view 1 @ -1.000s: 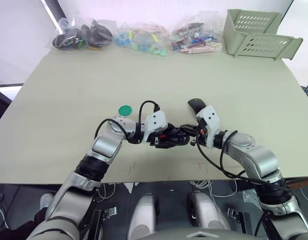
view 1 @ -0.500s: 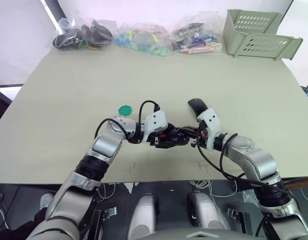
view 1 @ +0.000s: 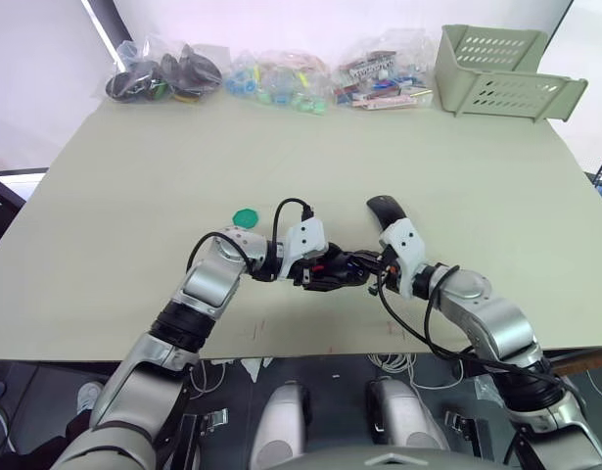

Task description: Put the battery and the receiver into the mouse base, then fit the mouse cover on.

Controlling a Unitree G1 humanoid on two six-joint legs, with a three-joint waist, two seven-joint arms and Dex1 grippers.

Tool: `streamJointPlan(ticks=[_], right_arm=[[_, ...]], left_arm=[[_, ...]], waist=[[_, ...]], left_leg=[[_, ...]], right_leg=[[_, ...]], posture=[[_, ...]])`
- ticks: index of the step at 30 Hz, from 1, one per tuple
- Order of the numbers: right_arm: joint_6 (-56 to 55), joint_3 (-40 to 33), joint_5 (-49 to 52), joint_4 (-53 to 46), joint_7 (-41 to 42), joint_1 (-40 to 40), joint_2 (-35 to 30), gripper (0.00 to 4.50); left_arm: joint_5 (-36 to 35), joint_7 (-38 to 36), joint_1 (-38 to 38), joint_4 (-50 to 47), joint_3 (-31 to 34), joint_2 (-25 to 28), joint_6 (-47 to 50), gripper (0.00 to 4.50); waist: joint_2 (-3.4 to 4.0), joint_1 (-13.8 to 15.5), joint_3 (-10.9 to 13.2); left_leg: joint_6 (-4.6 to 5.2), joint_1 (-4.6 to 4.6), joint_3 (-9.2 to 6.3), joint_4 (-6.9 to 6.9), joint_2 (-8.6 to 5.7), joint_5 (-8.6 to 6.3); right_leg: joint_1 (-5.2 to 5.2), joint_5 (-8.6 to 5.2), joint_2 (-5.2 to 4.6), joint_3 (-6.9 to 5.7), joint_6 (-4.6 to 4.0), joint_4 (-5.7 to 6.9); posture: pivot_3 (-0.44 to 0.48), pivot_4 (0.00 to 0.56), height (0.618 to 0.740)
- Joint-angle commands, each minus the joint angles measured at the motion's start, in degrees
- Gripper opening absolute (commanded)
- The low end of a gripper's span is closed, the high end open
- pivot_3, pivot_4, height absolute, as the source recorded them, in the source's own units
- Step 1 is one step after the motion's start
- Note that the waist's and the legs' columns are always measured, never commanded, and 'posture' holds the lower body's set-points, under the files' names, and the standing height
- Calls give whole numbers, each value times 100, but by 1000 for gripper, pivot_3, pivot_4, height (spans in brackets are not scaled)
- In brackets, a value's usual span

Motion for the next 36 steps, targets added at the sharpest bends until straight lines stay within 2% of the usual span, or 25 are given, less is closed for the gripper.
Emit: streamJointPlan(ticks=[1, 8, 12, 15, 17, 18, 20, 21, 22, 23, 25, 27, 28, 29, 36], right_arm=[[78, 284, -182, 339, 21, 270, -46, 68], [-183, 282, -378, 698, 51, 363, -99, 68], [-618, -522, 403, -53, 197, 241, 229, 68], [-883, -870, 683, -557, 682, 307, -188, 68], [-453, -1193, 1200, -834, 1152, 370, -655, 68], [-304, -1319, 1323, -902, 1304, 399, -918, 443], [-222, -1856, 1599, -1042, 1754, 630, -1544, 745], [-205, -2019, 1710, -1085, 1905, 718, -1774, 1181], [-246, -2173, 1797, -1116, 2105, 838, -2008, 1353], [-259, -2303, 1879, -1124, 2233, 932, -2191, 1980], [-289, -2615, 2066, -1134, 2543, 1175, -2559, 2634], [-366, -2846, 2158, -1173, 2825, 1418, -2846, 3655], [-397, -2906, 2179, -1189, 2900, 1490, -2924, 3786], [-425, -3076, 2227, -1211, 3009, 1632, -3029, 4293], [-526, -3767, 2445, -1381, 3217, 2283, -3214, 4293]], left_arm=[[207, 118, 18, 100, 7, 47, 22, 2974], [220, 138, -6, 159, -18, 15, -5, 2974], [248, 112, -13, 193, -45, -7, -35, 2974], [277, 101, -50, 270, -72, -44, -84, 2974], [289, 102, -76, 311, -83, -82, -108, 2974], [295, 105, -87, 333, -89, -102, -121, 2974], [301, 104, -96, 362, -99, -128, -146, 2974], [309, 99, -96, 374, -99, -136, -158, 2974], [318, 95, -96, 389, -99, -142, -173, 2974], [321, 90, -96, 402, -95, -144, -183, 2974], [327, 83, -99, 424, -92, -146, -206, 2974], [327, 78, -100, 433, -89, -150, -212, 2974], [327, 75, -99, 434, -88, -150, -215, 2974], [324, 72, -102, 439, -84, -150, -220, 2974], [317, 54, -163, 574, -59, -181, -299, 2974]], waist=[[-1, 1, -7], [-8, 0, -57], [-6, 9, -62], [2, 21, -56], [2, 42, -56], [1, 44, -57], [7, 75, -53], [11, 95, -50], [8, 130, -49], [9, 138, -49], [8, 134, -49], [9, 139, -49], [9, 141, -49], [9, 142, -49], [11, 160, -47]], left_leg=[[0, 0, 0, 0, 0, 0], [0, 16, -2, -7, 1, -1], [0, 23, -4, -10, 1, -1], [0, 11, -3, -7, 0, -1], [0, 4, -5, -4, -1, -1], [0, 3, -5, -4, -2, -1], [0, 5, -7, -4, -2, -1], [0, 0, -8, -2, -4, -1], [0, -1, -9, -2, -8, -1], [0, -2, -6, -1, -10, -1], [1, 3, 0, -1, -9, -1], [1, 4, -1, -1, -8, -1], [1, 4, -1, -1, -6, -1], [1, 4, -1, -1, -6, -1], [1, 1, -3, 1, -8, -1]], right_leg=[[0, 0, 0, 0, 0, 0], [21, -2, 0, -3, -1, -11], [31, -18, 0, -4, 2, -14], [23, -12, -2, -4, 4, -14], [21, -5, -4, -7, 7, -18], [21, -5, -5, -8, 7, -20], [22, -6, -5, -10, 6, -20], [22, -14, -7, -12, -7, -21], [22, -14, -12, -12, -7, -21], [23, -16, -14, -11, -10, -27], [24, -20, -13, -4, -3, -29], [24, -24, -12, -5, -1, -28], [24, -26, -11, -6, 0, -28], [24, -26, -11, -5, 0, -28], [26, -27, -13, -7, 2, -34]], posture=[[0, 150, 740], [0, 150, 740], [0, 150, 740], [0, 150, 740], [0, 150, 740], [0, 150, 740], [0, 150, 740], [0, 150, 740], [0, 150, 740], [0, 150, 740], [0, 150, 740], [0, 150, 740], [0, 150, 740], [0, 150, 740], [0, 150, 740]])
